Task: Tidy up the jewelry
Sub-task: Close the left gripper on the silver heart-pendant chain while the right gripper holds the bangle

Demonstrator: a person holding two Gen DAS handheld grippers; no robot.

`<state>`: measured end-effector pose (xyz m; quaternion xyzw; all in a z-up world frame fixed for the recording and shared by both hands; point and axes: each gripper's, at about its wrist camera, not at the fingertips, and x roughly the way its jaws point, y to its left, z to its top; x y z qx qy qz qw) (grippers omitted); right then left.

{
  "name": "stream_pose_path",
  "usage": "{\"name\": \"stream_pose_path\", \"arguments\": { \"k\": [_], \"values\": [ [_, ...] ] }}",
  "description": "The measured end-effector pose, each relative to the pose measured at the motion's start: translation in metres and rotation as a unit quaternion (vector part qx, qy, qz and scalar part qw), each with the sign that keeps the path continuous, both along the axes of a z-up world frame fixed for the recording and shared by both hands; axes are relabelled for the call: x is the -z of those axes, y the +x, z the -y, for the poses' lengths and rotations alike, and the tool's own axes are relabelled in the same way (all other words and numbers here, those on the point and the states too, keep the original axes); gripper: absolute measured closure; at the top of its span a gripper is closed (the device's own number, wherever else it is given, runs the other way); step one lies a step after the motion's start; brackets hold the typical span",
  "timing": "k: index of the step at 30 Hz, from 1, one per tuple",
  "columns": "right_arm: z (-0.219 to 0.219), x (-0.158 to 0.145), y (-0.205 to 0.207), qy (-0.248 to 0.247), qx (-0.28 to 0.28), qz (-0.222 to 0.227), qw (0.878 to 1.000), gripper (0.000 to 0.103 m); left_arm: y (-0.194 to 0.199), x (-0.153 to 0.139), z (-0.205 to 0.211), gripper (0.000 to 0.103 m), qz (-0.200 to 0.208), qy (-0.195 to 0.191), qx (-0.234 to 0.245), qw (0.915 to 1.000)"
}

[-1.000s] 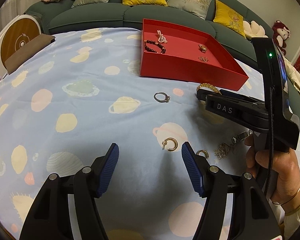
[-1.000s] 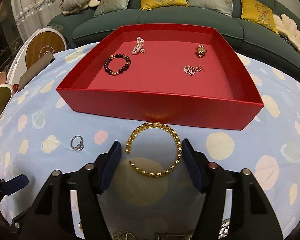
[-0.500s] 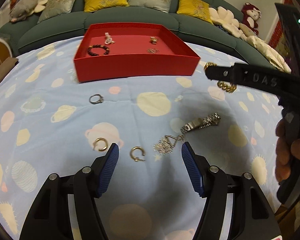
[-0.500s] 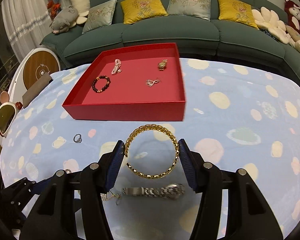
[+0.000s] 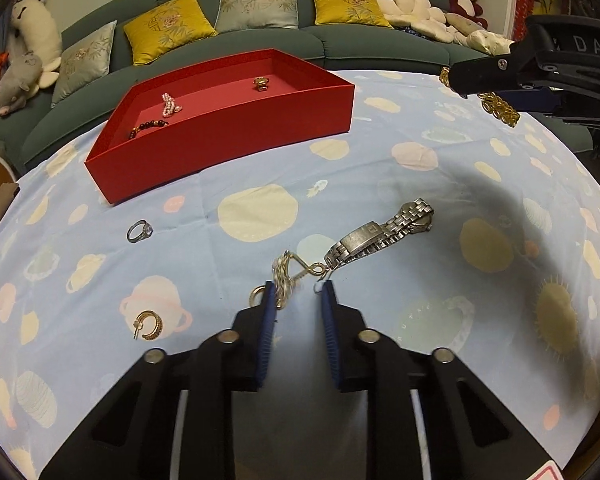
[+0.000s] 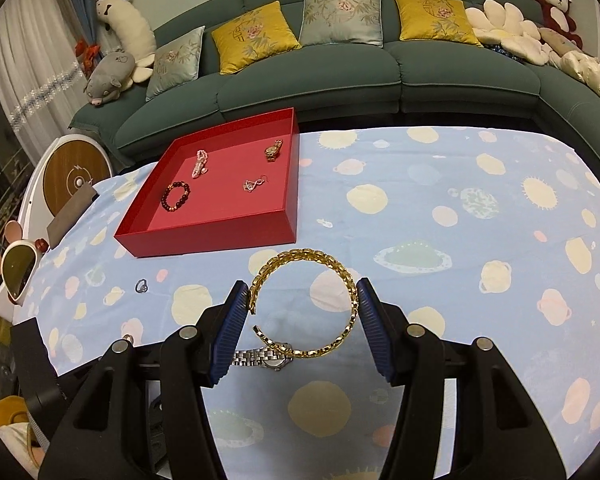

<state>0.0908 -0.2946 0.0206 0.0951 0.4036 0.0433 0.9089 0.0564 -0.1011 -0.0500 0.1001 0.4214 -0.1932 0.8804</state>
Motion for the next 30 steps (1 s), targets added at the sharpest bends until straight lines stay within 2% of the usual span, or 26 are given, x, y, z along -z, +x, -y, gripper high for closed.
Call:
{"name": "stream_pose_path", "arguments": {
  "k": [1,5,13,19,20,24,30],
  "values": [
    [0.000,0.000,0.000,0.000,0.000,0.000,1.000,0.049,0.002,-0.001,-0.002,0.103,-0.006,-0.008,0.003,0.9999],
    [0.001,-0.001,-0.002,0.000,-0.003,0.001,1.000,0.049,0.005,-0.004,-0.008,0.103,-0.032,-0.044,0.002,0.9985],
    [-0.005,-0.011,-0.007,-0.004,-0.016,0.013,1.000,0.049,-0.002,-0.024,-0.019,0.103,-0.028,-0.083,0.006,0.9962],
    [-0.010,-0.012,-0.005,0.004,-0.019,0.014,1.000,0.049,0.003,-0.021,-0.016,0.102,-0.030,-0.088,-0.005,0.9957],
    [-0.012,-0.012,-0.005,0.005,-0.020,0.014,1.000,0.049,0.004,-0.019,-0.014,0.097,-0.031,-0.089,-0.008,0.9955],
    [-0.017,-0.012,-0.005,0.005,-0.025,0.015,1.000,0.049,0.008,-0.011,-0.006,0.087,-0.037,-0.083,-0.010,0.9958],
    [-0.015,-0.011,-0.005,0.007,-0.026,0.014,1.000,0.049,0.011,-0.001,0.001,0.088,-0.025,-0.063,-0.008,0.9977]
  ]
}}
